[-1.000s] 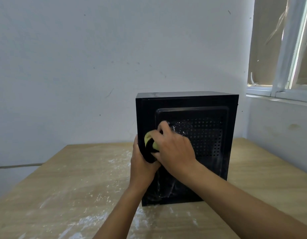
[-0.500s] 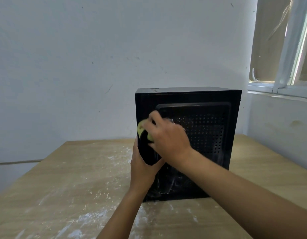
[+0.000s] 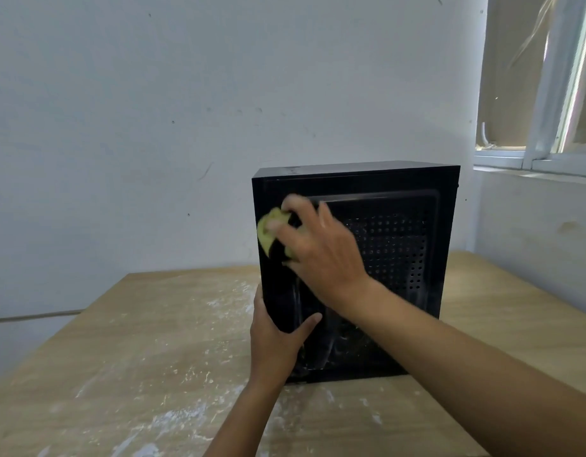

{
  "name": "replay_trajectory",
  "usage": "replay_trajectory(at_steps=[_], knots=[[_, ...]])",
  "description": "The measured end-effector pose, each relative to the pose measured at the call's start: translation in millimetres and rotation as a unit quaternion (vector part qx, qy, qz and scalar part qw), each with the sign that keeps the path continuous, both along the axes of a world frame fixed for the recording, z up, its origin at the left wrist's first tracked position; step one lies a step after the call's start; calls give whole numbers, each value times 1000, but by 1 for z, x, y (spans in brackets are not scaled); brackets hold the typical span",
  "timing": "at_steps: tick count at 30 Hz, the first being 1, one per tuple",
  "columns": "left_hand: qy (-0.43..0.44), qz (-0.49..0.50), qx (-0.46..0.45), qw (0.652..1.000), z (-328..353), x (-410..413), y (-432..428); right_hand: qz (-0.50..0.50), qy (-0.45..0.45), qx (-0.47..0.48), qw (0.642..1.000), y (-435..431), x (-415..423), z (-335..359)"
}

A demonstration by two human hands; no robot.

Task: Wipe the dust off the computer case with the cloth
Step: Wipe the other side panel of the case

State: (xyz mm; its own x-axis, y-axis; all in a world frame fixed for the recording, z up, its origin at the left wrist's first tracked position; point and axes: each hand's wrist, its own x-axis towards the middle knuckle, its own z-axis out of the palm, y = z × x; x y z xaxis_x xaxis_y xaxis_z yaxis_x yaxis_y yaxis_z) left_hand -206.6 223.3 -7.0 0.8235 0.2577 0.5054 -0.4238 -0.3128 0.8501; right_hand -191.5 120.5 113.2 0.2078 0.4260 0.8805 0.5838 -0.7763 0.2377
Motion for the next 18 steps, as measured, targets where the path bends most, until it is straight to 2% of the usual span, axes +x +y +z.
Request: replay_trajectory(at_steps=[4,7,13,18], knots=[[5,1,-2,1000,-2,1,1,-22,-9,51,998,8,-2,33],[-1,-6,-3,1000,-1,1,0,-9,-21,25,999,14,4,13],[-19,-5,13,1000,-3,5,2,7,16,-63,998,13,-1,-51],[-51,-84,4,995,10,-3,12,34,77,29,996,-13,-12,-45]])
